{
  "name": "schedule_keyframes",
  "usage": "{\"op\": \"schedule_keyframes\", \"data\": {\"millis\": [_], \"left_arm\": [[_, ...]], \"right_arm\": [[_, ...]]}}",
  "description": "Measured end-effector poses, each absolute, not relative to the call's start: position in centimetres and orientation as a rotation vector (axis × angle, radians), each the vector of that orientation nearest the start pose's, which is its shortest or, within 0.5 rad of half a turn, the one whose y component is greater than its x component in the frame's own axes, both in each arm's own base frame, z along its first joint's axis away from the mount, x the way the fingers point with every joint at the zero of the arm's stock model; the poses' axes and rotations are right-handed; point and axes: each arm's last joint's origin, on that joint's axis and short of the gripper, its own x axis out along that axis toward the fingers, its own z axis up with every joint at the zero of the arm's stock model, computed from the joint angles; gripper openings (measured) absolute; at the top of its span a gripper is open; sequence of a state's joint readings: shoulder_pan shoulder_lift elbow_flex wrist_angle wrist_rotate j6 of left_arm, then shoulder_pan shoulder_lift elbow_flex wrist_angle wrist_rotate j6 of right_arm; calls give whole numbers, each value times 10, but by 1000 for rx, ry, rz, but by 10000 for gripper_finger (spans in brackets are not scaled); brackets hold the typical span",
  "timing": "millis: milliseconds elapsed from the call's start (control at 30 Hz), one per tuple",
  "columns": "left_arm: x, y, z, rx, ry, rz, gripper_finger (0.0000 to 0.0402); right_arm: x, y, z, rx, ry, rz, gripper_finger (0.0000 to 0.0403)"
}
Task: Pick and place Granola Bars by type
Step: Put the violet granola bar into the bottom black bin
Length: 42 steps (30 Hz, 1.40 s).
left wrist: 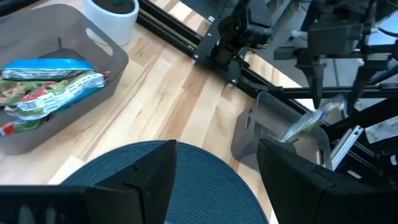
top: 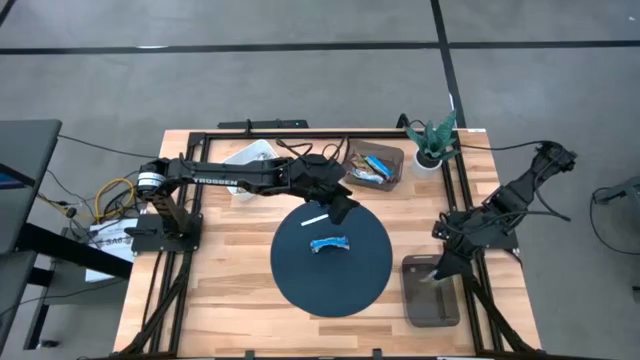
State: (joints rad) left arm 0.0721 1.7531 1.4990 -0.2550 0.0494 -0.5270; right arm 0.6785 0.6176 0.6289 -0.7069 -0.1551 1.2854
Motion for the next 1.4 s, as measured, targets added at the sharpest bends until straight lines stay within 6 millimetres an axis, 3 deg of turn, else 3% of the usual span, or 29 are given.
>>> {"op": "schedule_keyframes", "data": {"millis": [333, 500, 667, 933, 1167, 1400], "left_arm": [[402, 29, 311, -545, 499, 211, 215], [397, 35, 304, -584, 533, 381, 215], [385, 57, 293, -703, 619, 561, 215], [375, 98, 280, -756, 684, 688, 215], [394, 115, 220, -831, 864, 677, 215], [399, 127, 178, -896, 963, 740, 215]], "right_arm": [[95, 83, 257, 965, 1080, 243, 228], [96, 82, 257, 922, 1044, 252, 227], [100, 77, 258, 877, 970, 208, 226], [113, 66, 263, 721, 755, 153, 225], [123, 53, 272, 619, 570, 62, 225], [128, 45, 275, 601, 517, 27, 225]]}}
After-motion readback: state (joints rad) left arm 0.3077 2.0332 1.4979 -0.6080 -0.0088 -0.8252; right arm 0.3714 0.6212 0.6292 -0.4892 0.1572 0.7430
